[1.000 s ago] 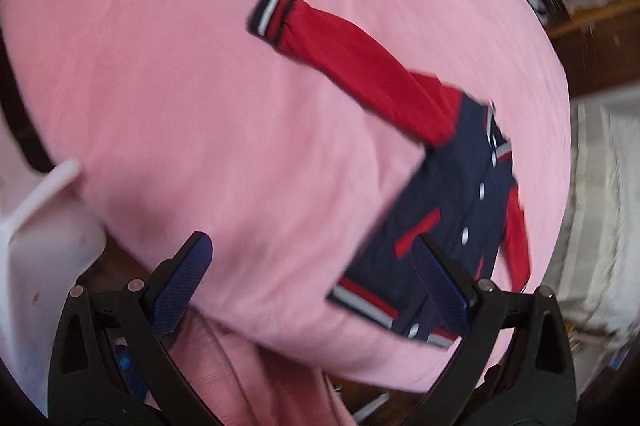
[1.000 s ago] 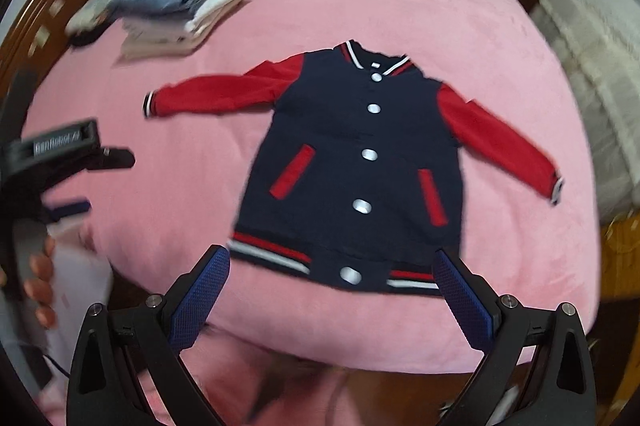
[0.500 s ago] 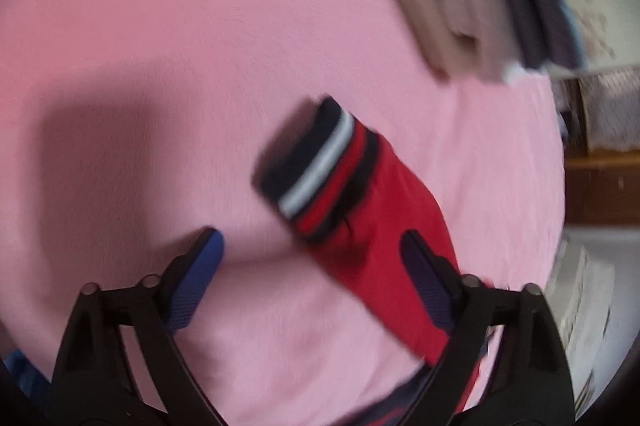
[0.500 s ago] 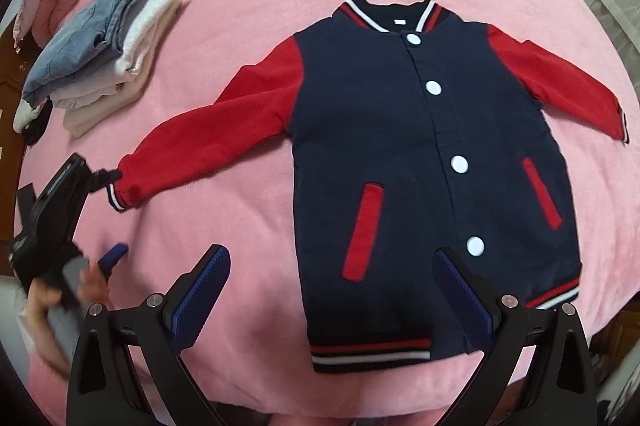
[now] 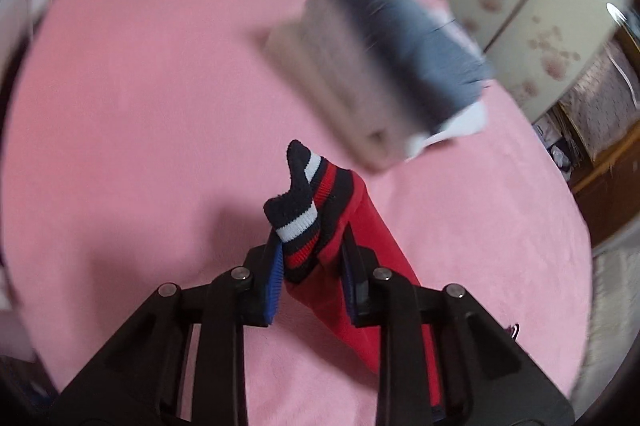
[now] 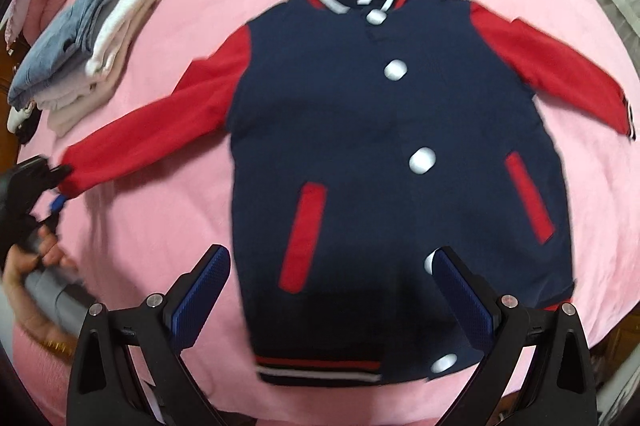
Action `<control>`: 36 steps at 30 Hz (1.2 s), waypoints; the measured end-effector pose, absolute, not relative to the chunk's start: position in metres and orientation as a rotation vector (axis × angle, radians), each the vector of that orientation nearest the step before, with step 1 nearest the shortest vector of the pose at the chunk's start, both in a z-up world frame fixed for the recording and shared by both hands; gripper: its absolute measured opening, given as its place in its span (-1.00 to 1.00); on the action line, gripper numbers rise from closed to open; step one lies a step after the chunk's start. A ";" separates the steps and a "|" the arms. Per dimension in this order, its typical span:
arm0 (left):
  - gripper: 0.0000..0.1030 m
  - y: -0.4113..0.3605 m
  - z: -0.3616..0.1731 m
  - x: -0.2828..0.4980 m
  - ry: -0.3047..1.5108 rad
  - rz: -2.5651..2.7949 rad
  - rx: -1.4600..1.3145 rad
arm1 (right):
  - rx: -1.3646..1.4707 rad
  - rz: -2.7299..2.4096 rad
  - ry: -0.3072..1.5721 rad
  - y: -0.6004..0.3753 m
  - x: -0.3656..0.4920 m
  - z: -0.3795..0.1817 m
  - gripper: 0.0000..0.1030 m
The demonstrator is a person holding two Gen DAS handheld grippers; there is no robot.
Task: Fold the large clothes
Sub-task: 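Fold the red sleeve across the jacket body with the left tool, release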
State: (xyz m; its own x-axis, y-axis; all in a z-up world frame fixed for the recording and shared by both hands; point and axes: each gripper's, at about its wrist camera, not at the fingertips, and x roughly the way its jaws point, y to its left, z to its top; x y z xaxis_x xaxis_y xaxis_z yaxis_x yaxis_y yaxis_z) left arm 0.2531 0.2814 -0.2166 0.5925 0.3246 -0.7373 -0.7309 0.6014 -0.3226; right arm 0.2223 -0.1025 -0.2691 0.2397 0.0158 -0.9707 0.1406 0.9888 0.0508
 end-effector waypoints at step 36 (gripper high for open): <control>0.48 -0.005 -0.268 0.420 1.146 0.039 -0.363 | 0.448 0.161 1.202 -0.354 0.357 -0.351 0.70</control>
State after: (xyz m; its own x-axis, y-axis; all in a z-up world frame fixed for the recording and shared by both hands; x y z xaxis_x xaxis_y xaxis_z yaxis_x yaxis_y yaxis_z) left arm 0.4199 -0.0054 -0.2676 0.4180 -0.1535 -0.8954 -0.2144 0.9411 -0.2614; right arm 0.3572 -0.3536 -0.3509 0.3617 0.3535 -0.8627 0.1141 0.9016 0.4173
